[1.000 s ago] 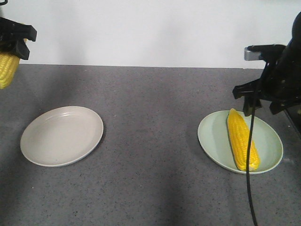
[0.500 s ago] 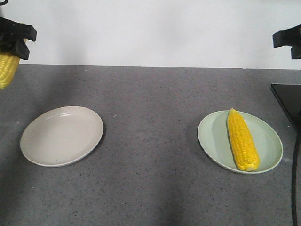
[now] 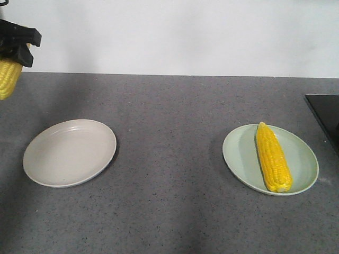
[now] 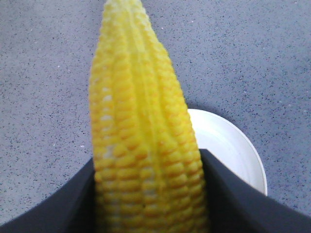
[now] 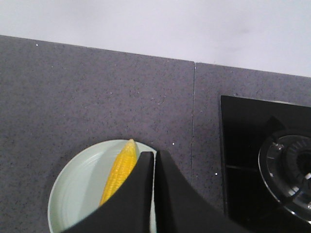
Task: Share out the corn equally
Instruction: 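Open the right gripper and raise it away from the green plate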
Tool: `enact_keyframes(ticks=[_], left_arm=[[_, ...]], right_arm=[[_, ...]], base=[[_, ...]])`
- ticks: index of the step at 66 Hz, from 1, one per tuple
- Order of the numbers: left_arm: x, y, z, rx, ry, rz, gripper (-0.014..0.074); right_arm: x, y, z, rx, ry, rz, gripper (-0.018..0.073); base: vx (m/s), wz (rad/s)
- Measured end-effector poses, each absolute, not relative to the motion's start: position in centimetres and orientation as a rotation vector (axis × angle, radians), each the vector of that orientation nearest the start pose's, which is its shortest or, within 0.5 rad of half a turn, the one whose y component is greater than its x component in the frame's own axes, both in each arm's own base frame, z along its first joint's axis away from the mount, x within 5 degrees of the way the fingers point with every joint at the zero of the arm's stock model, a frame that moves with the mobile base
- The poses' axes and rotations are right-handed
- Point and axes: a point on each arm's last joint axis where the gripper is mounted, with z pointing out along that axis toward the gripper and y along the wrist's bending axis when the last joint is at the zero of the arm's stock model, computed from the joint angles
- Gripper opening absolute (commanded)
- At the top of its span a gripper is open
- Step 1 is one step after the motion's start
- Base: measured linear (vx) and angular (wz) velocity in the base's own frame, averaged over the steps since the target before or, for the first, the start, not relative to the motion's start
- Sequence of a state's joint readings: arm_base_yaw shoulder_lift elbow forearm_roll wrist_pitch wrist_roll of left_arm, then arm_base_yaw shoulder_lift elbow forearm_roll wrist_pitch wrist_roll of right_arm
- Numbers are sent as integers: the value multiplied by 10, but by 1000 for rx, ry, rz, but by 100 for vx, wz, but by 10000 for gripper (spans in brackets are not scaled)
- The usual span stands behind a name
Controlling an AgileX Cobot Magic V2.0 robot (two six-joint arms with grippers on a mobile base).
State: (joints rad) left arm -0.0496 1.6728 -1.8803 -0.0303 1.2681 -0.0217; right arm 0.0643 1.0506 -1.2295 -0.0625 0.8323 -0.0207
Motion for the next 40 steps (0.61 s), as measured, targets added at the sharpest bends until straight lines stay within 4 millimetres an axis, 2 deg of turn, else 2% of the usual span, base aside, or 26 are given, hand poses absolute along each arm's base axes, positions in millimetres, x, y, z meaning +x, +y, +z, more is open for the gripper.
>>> enact_keyframes(ticks=[6, 7, 40], left_arm=[[351, -20, 419, 35, 2545, -68, 165], [351, -20, 419, 35, 2544, -68, 165], [352, -20, 419, 36, 2540, -68, 165]], right_arm=[[190, 8, 404, -109, 2087, -43, -6], [124, 5, 366, -94, 1860, -28, -5], [124, 5, 366, -92, 1861, -24, -5]], base=[[0, 0], [0, 0], [0, 0]])
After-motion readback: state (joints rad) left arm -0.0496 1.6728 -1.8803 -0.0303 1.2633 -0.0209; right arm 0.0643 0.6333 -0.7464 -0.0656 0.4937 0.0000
